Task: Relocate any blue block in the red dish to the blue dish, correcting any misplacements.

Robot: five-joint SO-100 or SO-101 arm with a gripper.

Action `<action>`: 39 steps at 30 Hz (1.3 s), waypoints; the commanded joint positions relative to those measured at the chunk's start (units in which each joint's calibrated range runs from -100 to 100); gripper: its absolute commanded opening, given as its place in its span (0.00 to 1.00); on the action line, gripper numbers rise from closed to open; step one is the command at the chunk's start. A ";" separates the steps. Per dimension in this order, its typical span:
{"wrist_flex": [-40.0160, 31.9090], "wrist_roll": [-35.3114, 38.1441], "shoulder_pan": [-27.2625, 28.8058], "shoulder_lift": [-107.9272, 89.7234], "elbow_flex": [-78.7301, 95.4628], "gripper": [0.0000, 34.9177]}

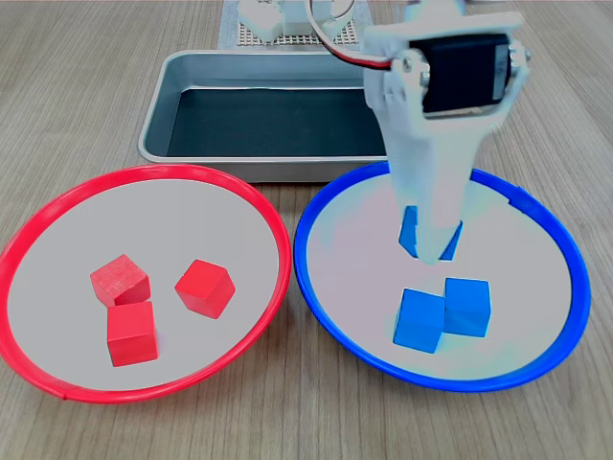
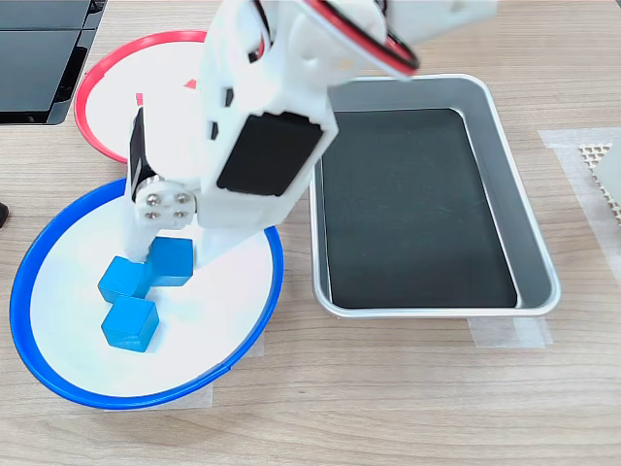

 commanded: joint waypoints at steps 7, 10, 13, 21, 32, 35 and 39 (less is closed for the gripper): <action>1.95 0.34 -1.69 3.63 -3.52 0.01; 2.28 0.44 -1.69 3.72 -3.33 0.01; 2.94 0.49 -1.69 3.72 -3.52 0.14; 6.16 0.78 -0.47 3.38 -6.25 0.36; 4.01 2.49 2.64 -13.59 2.58 0.04; -0.36 3.27 3.77 -22.98 13.69 0.04; -5.23 4.40 5.84 -34.32 27.34 0.03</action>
